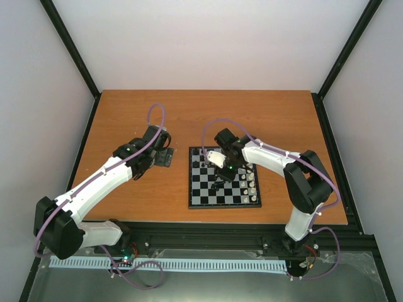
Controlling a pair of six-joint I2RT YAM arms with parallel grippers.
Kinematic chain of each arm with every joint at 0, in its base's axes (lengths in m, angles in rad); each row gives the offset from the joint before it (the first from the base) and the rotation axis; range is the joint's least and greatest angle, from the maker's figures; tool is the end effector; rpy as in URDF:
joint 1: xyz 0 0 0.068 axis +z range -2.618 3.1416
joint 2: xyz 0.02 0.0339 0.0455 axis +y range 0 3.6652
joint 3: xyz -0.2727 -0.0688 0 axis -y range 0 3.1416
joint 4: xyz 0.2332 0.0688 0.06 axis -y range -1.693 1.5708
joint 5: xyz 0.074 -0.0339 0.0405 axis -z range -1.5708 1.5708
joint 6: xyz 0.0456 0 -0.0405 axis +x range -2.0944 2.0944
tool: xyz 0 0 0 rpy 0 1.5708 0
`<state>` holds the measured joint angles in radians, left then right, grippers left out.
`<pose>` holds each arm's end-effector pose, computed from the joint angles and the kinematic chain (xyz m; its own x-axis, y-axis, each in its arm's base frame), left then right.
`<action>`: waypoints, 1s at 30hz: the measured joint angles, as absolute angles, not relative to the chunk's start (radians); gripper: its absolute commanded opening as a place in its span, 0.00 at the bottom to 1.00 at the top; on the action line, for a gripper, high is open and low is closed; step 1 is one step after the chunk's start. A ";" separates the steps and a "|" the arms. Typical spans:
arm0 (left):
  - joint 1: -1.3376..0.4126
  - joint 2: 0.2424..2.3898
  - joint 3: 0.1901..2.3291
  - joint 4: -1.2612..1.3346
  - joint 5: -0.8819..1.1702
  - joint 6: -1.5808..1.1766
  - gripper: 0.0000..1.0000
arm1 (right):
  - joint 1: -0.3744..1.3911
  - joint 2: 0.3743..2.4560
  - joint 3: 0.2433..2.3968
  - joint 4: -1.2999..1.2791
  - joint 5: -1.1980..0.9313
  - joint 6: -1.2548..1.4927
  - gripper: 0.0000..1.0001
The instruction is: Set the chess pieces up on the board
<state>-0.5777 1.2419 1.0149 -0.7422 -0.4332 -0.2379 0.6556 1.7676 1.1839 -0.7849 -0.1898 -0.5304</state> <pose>0.2098 -0.1139 0.2824 -0.7411 0.2278 -0.6316 0.1255 0.9711 0.2030 0.2522 0.2048 0.1861 -0.3518 -0.8973 -0.2667 -0.9352 0.3494 0.0578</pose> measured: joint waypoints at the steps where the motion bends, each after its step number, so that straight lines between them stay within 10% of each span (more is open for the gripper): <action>1: -0.577 1.242 1.015 -0.742 -0.433 -0.238 1.00 | 0.656 1.766 1.184 -0.786 -0.189 -0.530 0.03; 30: -0.479 1.182 1.015 -0.755 -0.488 -0.289 1.00 | 0.730 1.854 1.452 -0.857 -0.232 -0.527 0.03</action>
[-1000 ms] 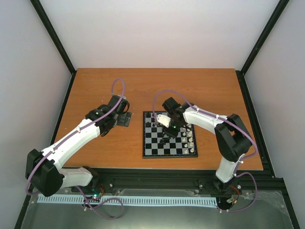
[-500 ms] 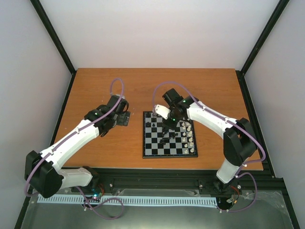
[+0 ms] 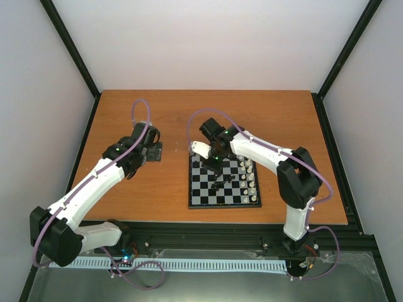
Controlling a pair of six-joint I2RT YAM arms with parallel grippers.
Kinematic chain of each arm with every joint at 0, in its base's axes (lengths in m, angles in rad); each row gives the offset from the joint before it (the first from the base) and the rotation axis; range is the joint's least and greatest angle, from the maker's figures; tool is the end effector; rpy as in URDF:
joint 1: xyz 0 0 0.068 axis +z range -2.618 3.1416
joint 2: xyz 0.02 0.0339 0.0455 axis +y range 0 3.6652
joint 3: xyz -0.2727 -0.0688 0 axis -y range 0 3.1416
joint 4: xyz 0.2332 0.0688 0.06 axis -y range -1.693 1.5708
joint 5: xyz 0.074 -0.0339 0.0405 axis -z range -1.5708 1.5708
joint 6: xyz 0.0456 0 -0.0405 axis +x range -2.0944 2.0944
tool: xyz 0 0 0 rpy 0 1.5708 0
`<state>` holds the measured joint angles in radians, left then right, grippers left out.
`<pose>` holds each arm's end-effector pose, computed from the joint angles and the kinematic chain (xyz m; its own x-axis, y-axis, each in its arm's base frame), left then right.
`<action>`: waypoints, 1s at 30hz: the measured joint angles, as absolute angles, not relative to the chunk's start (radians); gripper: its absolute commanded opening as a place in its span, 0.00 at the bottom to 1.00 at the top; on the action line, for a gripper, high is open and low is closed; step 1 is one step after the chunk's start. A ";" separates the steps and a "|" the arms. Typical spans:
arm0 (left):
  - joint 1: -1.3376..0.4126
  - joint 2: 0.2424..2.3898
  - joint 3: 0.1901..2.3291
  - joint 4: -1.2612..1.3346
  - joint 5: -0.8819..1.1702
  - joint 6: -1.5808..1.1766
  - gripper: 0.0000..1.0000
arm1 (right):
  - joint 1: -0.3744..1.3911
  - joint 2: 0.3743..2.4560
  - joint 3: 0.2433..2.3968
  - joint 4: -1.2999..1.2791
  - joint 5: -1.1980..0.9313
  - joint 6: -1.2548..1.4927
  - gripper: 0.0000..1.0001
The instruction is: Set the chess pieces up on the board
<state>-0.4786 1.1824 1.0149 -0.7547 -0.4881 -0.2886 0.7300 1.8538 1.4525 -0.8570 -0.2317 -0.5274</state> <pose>0.2102 -0.0850 0.2951 -0.7223 0.0916 -0.6854 -0.0524 0.9811 0.1863 0.2692 0.2550 0.2268 -0.2596 -0.8897 -0.3756 -0.9632 0.2667 0.0341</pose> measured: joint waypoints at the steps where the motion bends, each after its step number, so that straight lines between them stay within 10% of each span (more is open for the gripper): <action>1: -0.479 1.182 1.015 -0.755 -0.488 -0.289 1.00 | 0.735 1.863 1.452 -0.857 -0.231 -0.527 0.03; 30: -0.478 1.185 1.015 -0.757 -0.485 -0.288 1.00 | 0.780 1.937 1.450 -0.848 -0.228 -0.536 0.04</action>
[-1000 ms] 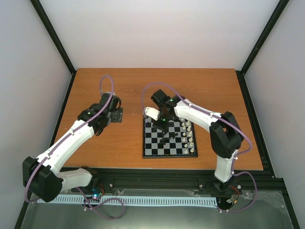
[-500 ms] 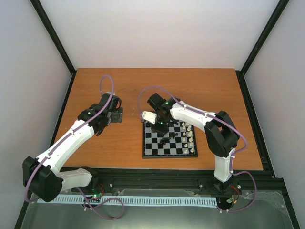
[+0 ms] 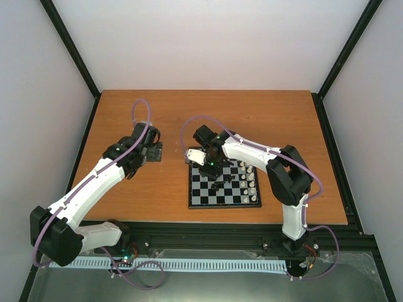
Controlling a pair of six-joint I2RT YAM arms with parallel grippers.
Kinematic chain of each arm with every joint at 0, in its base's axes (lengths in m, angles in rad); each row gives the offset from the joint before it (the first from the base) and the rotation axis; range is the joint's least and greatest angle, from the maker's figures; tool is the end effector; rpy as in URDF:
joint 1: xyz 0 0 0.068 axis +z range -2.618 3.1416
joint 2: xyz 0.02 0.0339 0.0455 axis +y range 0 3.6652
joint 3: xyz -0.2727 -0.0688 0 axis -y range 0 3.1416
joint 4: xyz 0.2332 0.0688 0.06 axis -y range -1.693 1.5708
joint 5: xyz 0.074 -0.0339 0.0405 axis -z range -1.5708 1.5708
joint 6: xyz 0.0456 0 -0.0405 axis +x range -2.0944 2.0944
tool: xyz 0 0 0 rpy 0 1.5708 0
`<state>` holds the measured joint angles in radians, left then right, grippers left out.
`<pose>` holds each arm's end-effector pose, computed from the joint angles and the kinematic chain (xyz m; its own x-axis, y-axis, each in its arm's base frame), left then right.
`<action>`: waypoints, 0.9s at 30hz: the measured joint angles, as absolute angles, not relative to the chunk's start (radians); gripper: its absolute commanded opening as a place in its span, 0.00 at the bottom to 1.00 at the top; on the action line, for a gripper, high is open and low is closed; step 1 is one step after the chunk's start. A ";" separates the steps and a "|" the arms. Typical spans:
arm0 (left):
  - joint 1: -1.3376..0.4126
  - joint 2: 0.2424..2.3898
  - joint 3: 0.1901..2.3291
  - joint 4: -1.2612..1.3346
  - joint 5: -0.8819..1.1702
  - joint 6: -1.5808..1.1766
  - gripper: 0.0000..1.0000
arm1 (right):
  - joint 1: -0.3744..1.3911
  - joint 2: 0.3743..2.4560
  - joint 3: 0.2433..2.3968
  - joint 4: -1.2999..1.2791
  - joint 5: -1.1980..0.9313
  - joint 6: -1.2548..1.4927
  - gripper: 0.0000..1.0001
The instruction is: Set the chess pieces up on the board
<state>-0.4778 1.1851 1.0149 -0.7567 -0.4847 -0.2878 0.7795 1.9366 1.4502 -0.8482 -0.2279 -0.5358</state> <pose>0.2105 -0.0851 0.2943 -0.7260 0.0931 -0.6814 -0.0496 0.9811 0.1869 0.2627 0.2741 0.1971 -0.2258 -0.9224 -0.3134 -0.9742 0.2149 0.0694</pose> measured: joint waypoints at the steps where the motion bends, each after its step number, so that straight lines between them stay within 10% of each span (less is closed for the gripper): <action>1: -0.478 1.185 1.015 -0.757 -0.485 -0.288 1.00 | 0.781 1.938 1.450 -0.848 -0.228 -0.536 0.04; 27: -0.478 1.190 1.015 -0.757 -0.474 -0.287 1.00 | 0.788 1.967 1.443 -0.837 -0.224 -0.536 0.05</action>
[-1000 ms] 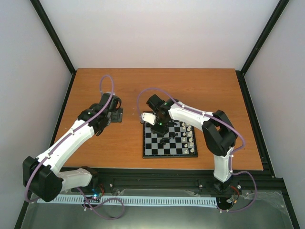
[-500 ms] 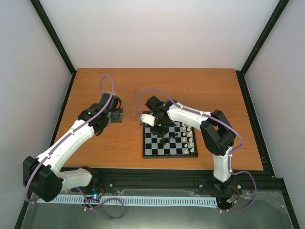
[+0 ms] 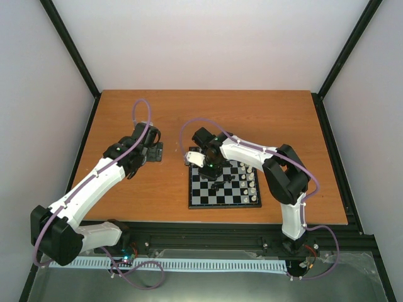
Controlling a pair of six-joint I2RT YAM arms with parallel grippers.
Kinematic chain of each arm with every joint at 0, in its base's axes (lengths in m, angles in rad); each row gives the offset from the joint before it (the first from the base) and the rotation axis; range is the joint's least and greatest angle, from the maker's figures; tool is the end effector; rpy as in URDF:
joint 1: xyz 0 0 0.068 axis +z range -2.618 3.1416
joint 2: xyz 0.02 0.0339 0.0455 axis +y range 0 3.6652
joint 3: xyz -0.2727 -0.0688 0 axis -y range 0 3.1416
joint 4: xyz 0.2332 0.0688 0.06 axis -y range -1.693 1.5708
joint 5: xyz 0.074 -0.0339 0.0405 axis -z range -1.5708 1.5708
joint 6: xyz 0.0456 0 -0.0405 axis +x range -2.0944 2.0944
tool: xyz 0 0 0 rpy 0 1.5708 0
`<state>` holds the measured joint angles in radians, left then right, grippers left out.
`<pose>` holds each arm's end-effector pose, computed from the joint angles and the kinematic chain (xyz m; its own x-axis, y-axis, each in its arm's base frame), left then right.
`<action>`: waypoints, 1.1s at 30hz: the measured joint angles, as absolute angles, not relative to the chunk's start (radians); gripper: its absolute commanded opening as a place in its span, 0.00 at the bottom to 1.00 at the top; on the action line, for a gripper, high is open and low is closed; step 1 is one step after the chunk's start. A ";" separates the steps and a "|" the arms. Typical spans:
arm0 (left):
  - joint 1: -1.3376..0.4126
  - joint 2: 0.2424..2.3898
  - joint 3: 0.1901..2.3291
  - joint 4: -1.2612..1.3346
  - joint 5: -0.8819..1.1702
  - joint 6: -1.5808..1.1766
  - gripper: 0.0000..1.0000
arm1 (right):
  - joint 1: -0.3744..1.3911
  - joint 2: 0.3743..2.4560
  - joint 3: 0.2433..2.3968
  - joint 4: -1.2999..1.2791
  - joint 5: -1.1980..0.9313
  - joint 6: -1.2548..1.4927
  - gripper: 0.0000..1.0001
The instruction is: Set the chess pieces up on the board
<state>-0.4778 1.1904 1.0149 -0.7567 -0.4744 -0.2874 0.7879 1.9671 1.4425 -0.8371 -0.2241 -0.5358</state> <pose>0.2113 -0.0859 0.2931 -0.7312 0.0947 -0.6756 -0.0417 0.9823 0.1828 0.2621 0.2778 0.1843 -0.2238 -0.9307 -0.2895 -0.9745 0.2092 0.0810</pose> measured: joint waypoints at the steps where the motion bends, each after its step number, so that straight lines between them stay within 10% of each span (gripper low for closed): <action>1: -0.478 1.190 1.015 -0.757 -0.474 -0.287 1.00 | 0.788 1.967 1.443 -0.836 -0.224 -0.536 0.06; 14: -0.478 1.190 1.015 -0.757 -0.466 -0.287 1.00 | 0.788 1.937 1.419 -0.830 -0.215 -0.536 0.30; 33: -0.478 1.192 1.015 -0.757 -0.439 -0.280 1.00 | 0.774 1.724 1.220 -0.825 -0.210 -0.585 0.29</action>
<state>-0.4778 1.1923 1.0149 -0.7567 -0.4393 -0.2798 0.7738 1.7241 1.2198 -0.8249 -0.2104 -0.5854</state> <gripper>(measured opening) 0.997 0.289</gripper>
